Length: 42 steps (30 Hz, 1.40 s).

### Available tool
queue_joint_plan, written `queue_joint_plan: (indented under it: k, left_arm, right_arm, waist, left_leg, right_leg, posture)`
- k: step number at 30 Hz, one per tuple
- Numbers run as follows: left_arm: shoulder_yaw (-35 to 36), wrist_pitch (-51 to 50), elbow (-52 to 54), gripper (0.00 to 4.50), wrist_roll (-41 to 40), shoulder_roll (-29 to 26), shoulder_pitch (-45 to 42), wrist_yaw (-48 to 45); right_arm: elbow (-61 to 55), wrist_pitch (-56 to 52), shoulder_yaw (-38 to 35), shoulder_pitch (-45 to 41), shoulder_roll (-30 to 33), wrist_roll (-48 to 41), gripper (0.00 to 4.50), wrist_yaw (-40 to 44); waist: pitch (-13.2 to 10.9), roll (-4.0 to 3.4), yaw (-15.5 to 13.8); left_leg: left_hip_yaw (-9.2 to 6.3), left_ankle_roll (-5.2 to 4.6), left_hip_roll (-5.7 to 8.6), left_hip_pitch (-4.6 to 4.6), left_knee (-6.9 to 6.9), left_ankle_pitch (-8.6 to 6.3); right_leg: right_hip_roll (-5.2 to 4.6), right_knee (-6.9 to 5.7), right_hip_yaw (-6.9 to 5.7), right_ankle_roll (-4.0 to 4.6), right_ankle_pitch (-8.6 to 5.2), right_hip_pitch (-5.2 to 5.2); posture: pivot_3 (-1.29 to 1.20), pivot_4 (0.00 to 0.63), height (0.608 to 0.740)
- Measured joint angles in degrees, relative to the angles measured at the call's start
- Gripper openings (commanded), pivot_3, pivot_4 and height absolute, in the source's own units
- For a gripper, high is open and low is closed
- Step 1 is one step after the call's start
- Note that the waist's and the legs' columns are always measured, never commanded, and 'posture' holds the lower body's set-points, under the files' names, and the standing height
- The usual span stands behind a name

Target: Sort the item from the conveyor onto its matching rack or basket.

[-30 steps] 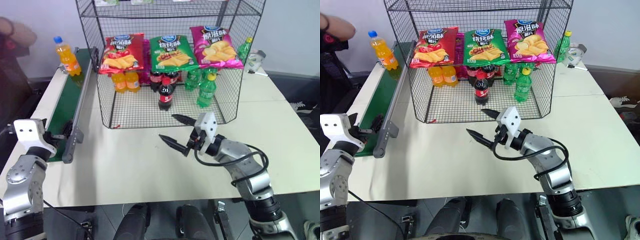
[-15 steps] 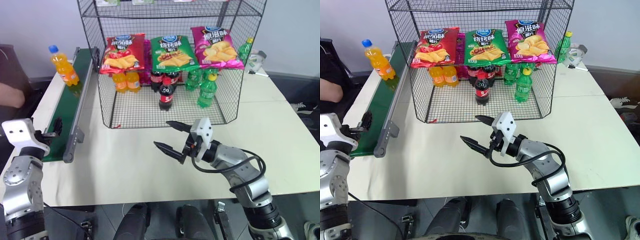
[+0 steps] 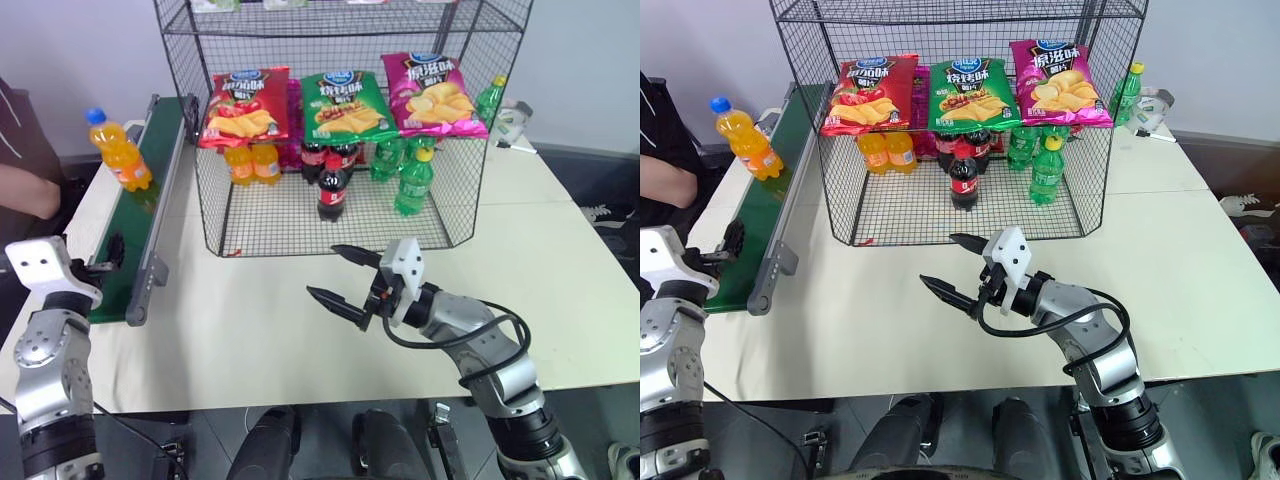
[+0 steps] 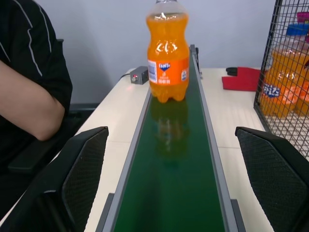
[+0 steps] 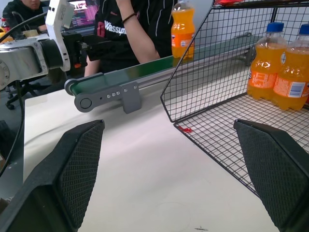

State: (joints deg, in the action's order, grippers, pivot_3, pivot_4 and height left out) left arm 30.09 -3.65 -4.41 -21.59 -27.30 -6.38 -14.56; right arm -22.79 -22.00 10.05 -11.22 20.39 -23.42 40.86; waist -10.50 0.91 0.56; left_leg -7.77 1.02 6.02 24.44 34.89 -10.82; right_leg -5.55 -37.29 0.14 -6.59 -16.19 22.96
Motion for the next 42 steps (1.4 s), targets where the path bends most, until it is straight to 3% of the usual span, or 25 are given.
queue_joint_plan:
  k: [42]
  left_arm:
    - [0.30, 2.75, -2.22, 4.41, 0.39, -0.07, -0.69, 0.18]
  right_arm:
    - [-1.81, -1.32, 0.02, -0.36, -0.16, -0.66, 4.50, -1.39]
  waist:
    - [0.01, 0.02, 0.01]
  left_leg:
    - [0.00, 0.00, 0.00, 0.00, 0.01, 0.00]
  right_leg:
    - [0.00, -0.01, 0.00, -0.01, 0.00, -0.01]
  posture:
    - [0.00, 0.150, 0.740]
